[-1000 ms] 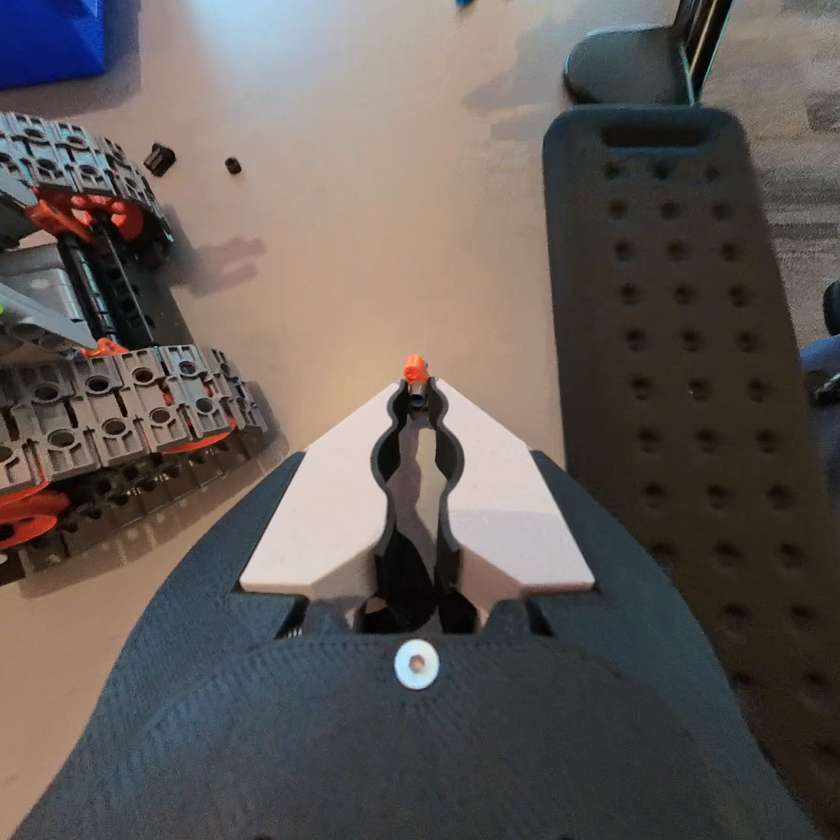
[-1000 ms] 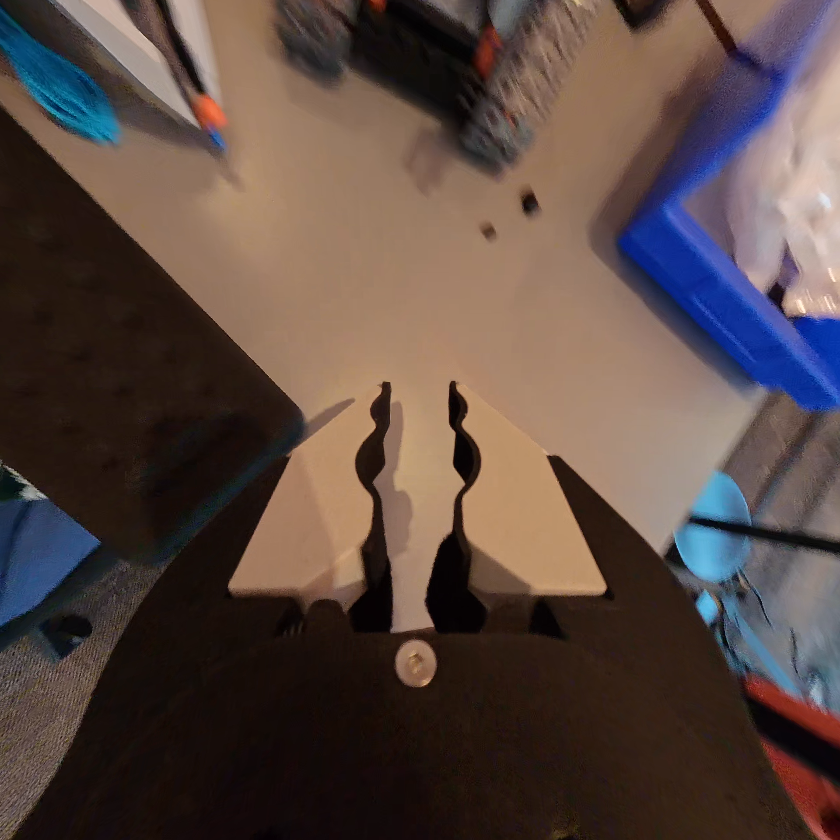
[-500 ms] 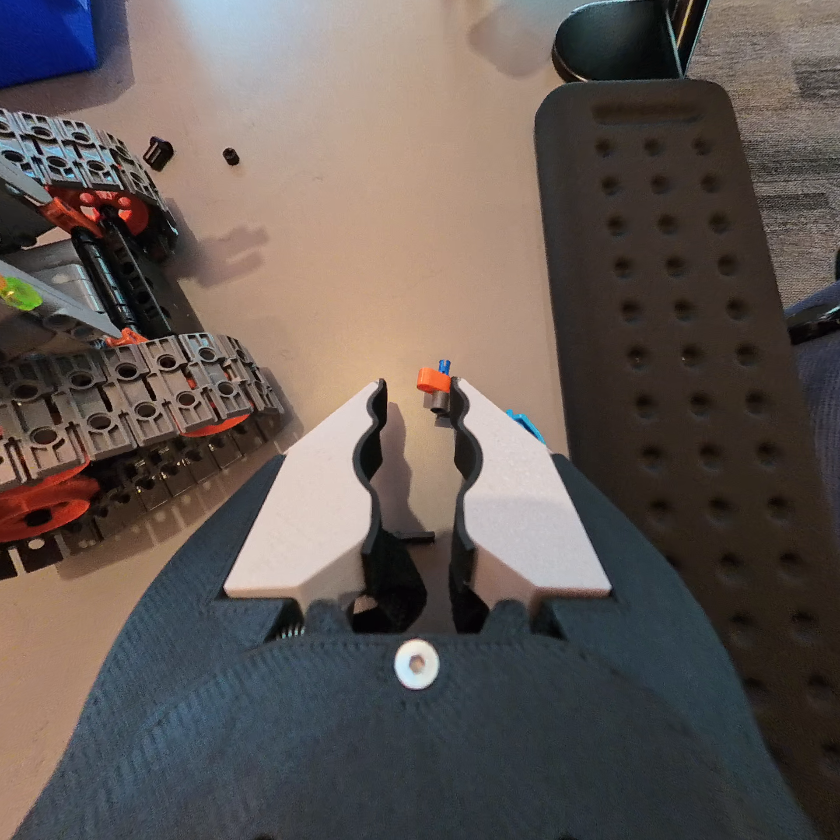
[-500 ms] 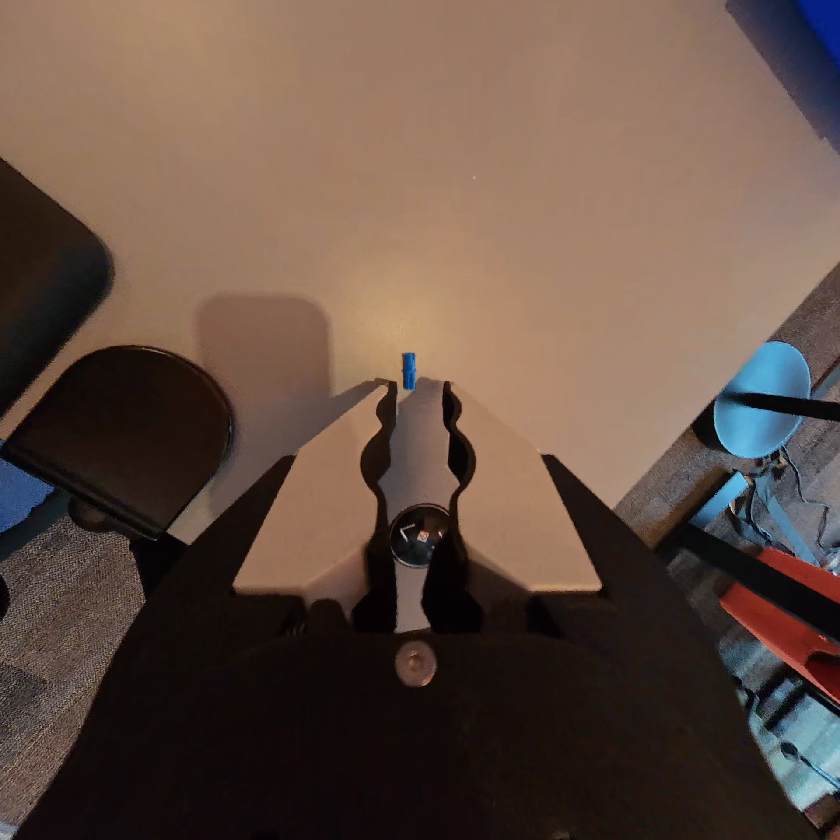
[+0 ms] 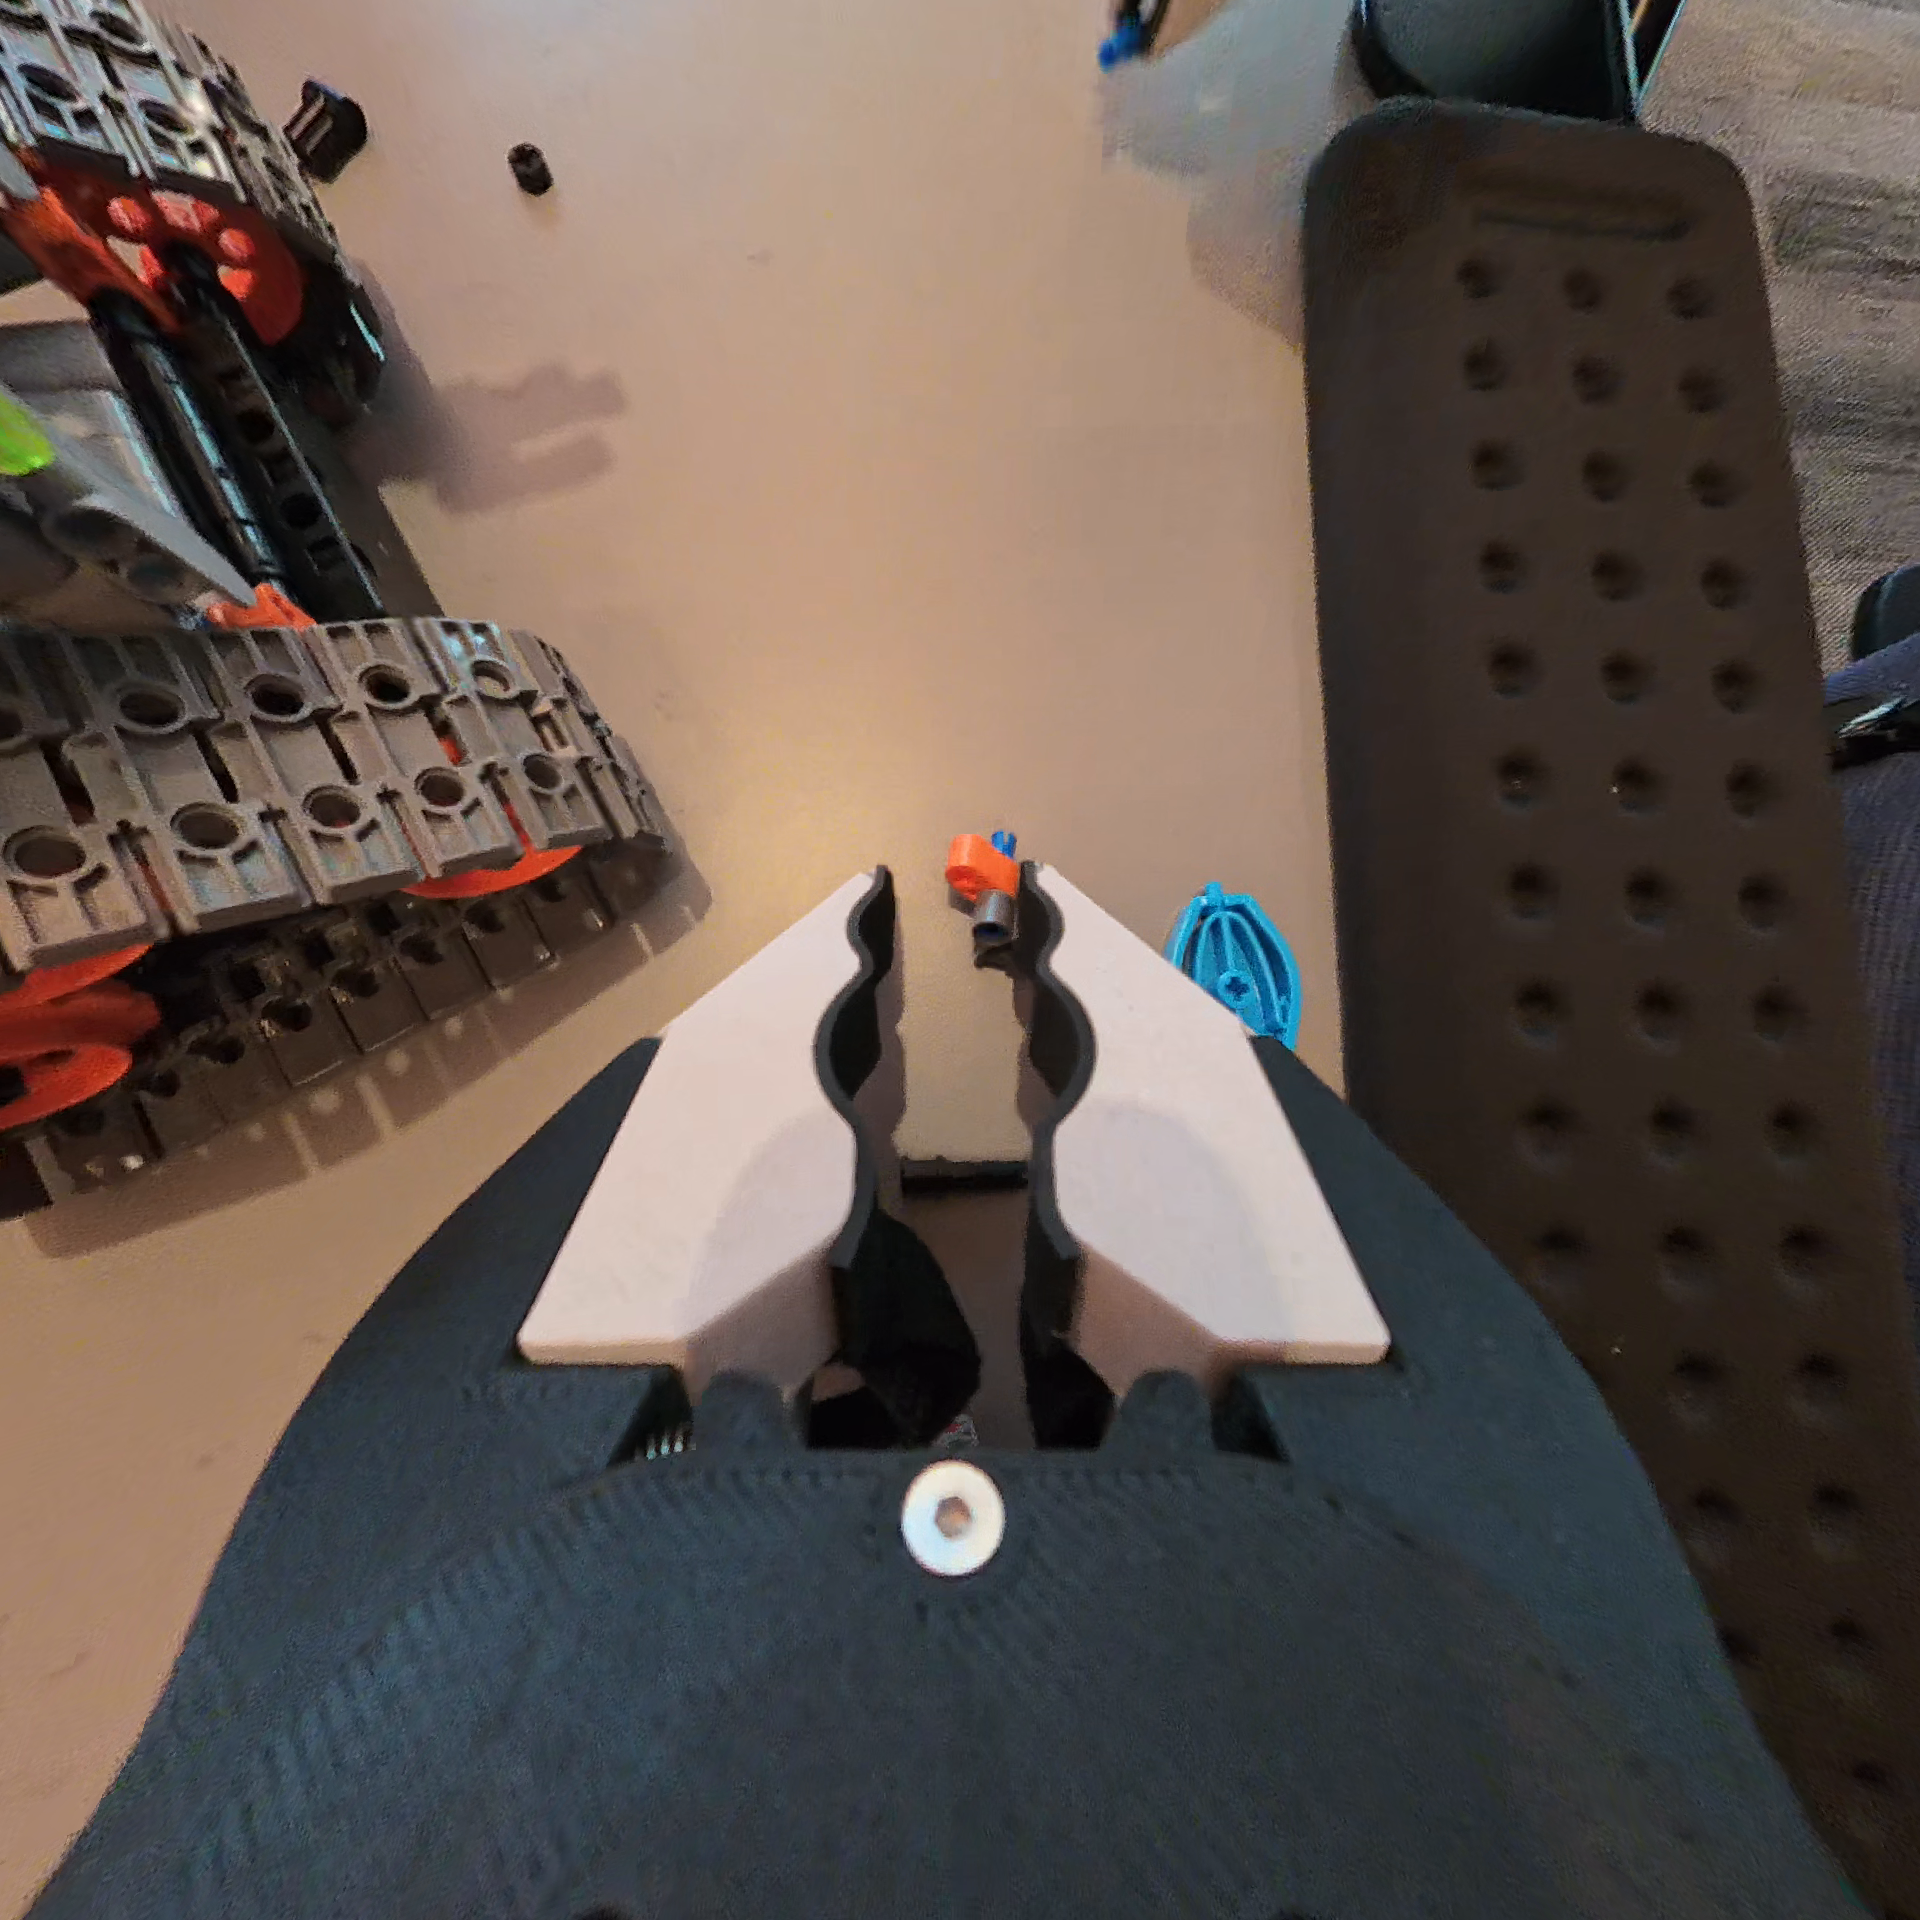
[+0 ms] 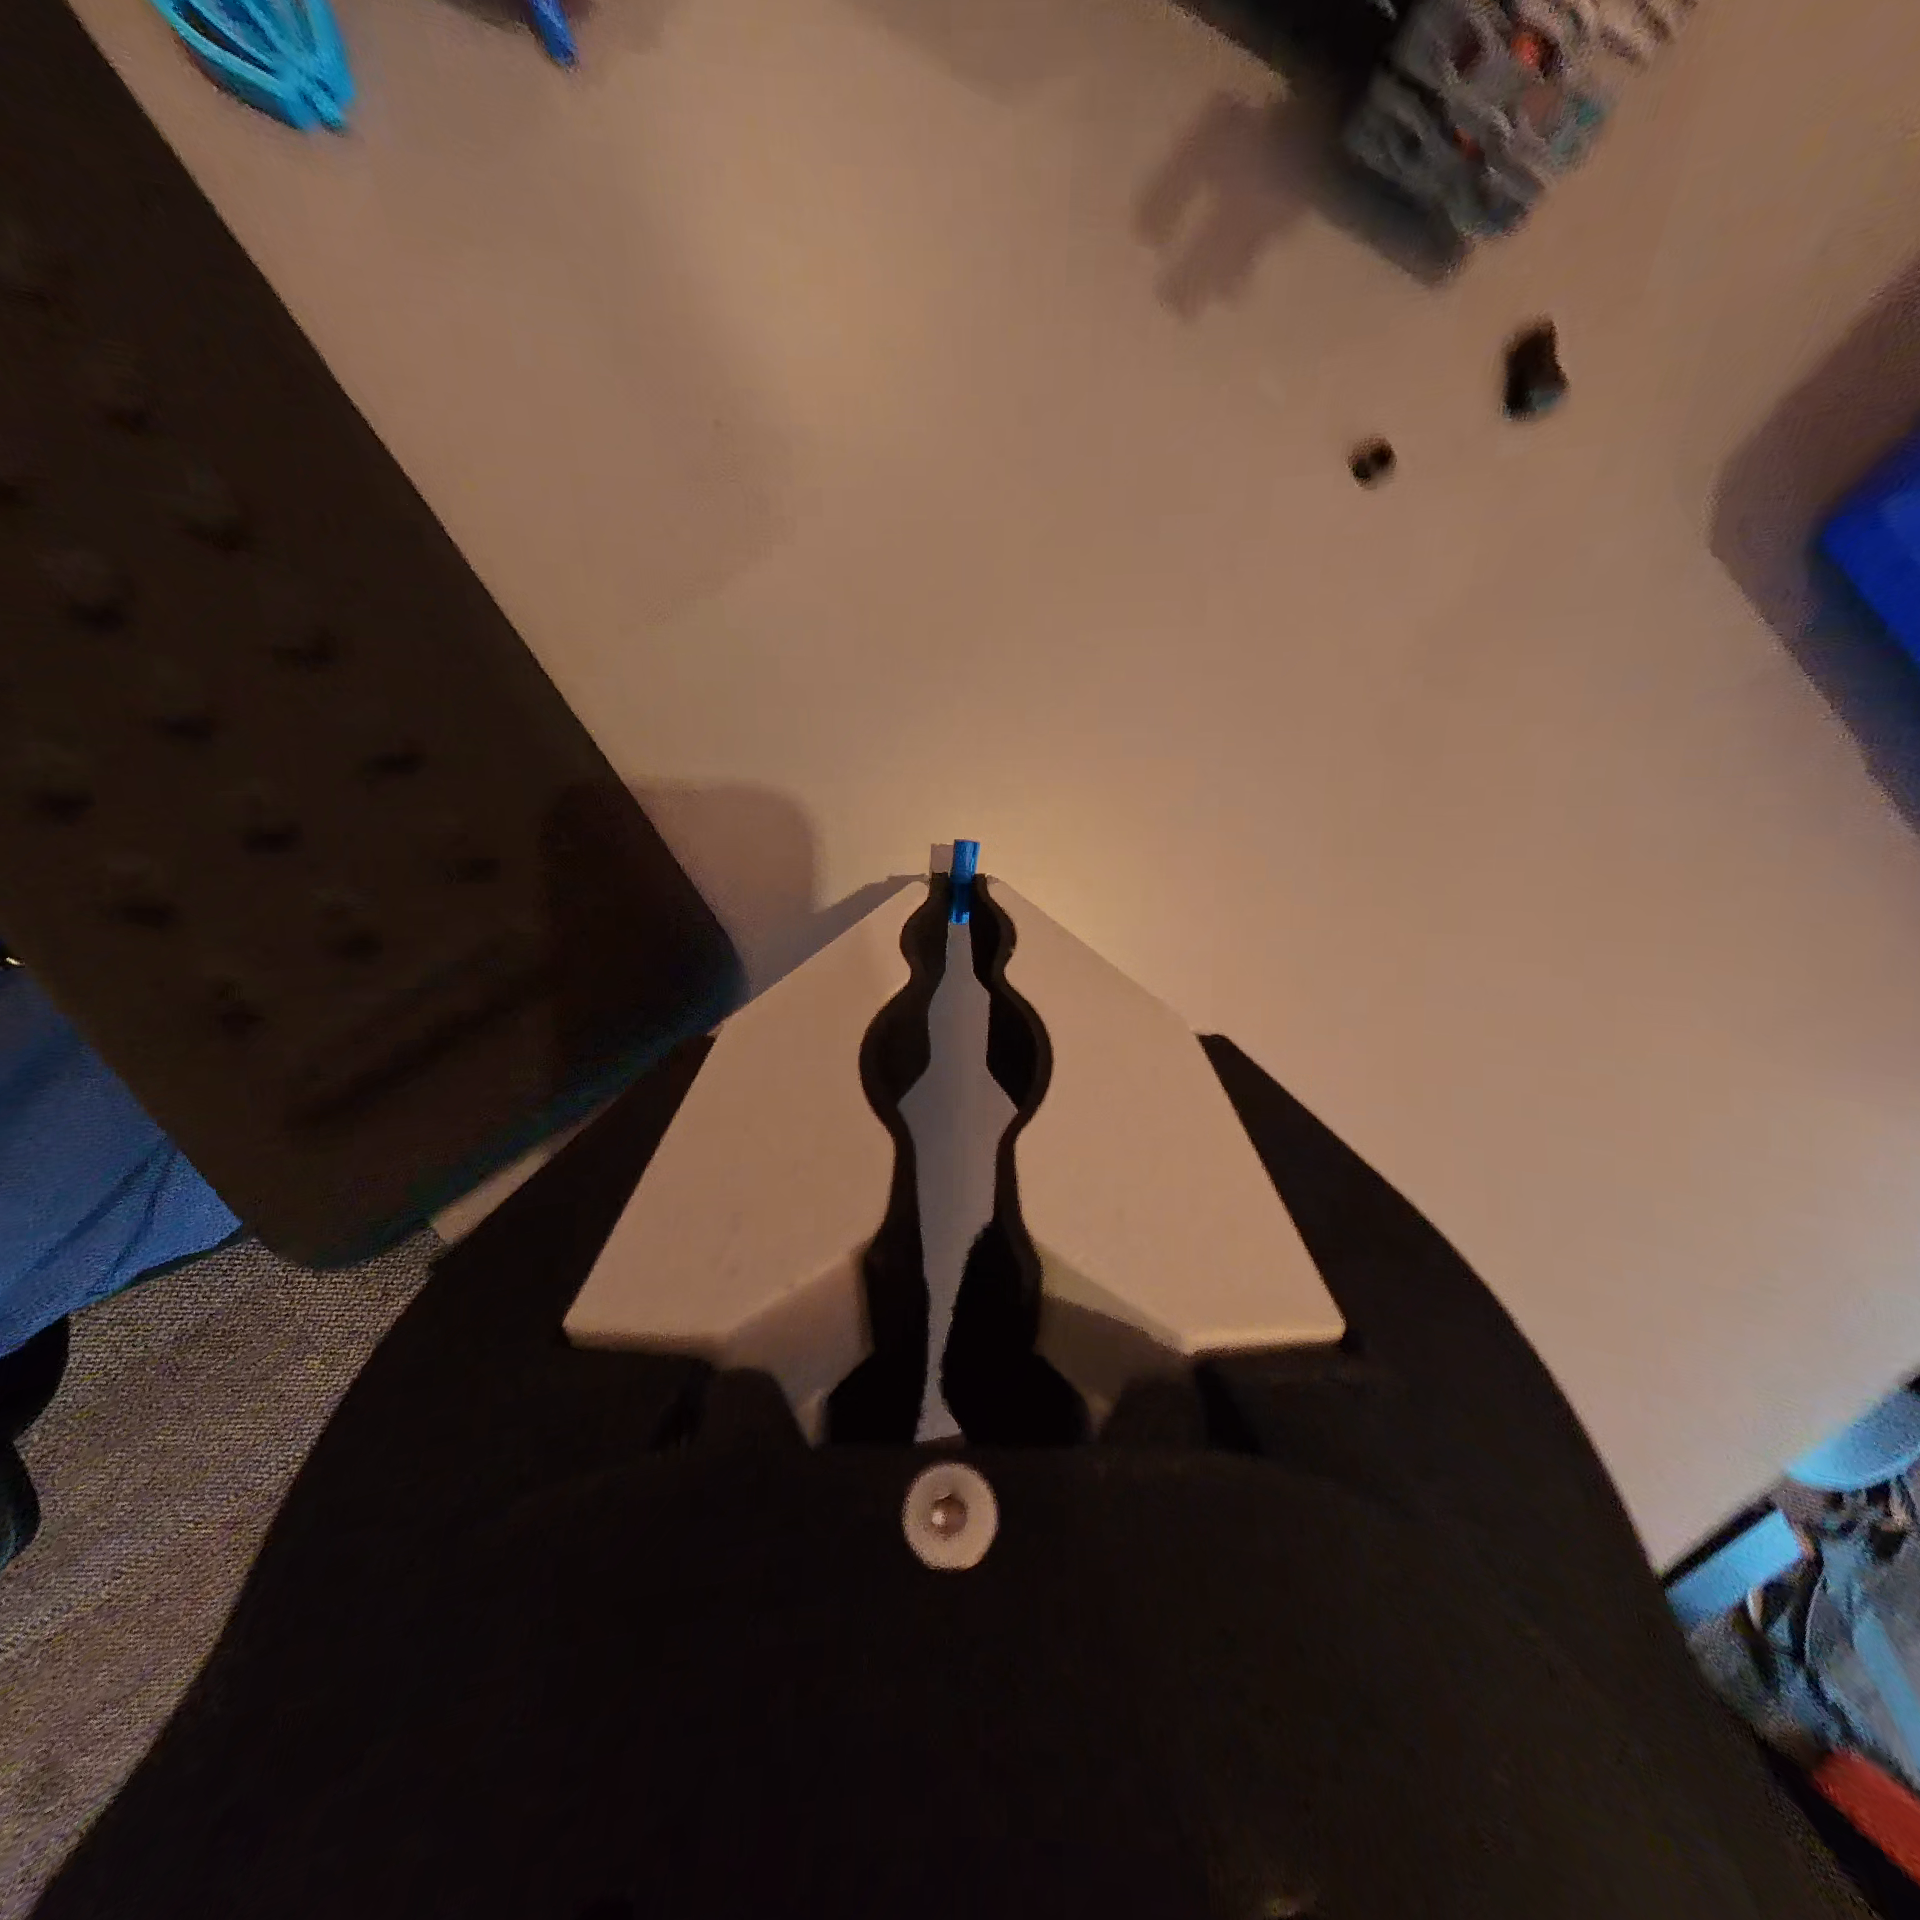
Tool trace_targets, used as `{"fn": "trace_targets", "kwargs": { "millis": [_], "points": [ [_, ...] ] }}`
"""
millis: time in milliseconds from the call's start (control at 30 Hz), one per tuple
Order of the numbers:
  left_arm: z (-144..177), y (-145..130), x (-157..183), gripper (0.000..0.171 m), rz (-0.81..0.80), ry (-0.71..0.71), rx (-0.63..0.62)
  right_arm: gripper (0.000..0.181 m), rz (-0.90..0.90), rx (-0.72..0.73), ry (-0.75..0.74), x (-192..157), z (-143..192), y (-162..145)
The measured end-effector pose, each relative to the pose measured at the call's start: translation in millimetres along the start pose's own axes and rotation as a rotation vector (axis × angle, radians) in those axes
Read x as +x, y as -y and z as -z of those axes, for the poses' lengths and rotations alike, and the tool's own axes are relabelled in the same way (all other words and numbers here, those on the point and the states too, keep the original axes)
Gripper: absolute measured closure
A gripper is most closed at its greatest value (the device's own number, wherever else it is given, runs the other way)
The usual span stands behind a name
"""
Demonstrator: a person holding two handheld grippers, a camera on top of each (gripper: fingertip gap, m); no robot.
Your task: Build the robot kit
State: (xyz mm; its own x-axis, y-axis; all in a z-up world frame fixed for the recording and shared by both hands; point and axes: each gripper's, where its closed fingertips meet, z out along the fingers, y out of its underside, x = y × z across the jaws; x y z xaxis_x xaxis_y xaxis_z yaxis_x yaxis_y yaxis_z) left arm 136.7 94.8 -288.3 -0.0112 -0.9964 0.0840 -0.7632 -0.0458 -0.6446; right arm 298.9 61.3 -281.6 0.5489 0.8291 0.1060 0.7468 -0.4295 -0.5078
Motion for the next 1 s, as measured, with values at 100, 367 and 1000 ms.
{"fn": "trace_targets", "kwargs": {
  "millis": [100,367,1000],
  "points": [
    [5.8,0.9,-2.9,0.141,0.031,-0.017,0.019,0.180,0.073,0.068,0.062,-22.5,-12.7,36.3],
    [28.0,1.9,-8.3,0.146,-0.007,-0.015,0.043,0.180,0.162,0.194,0.150,-52.9,-30.7,91.9],
    [11.8,-10.5,-5.4,0.171,0.101,-0.061,0.009,0.180,0.213,0.238,0.165,-77.2,-88.3,149.4]
  ]
}}
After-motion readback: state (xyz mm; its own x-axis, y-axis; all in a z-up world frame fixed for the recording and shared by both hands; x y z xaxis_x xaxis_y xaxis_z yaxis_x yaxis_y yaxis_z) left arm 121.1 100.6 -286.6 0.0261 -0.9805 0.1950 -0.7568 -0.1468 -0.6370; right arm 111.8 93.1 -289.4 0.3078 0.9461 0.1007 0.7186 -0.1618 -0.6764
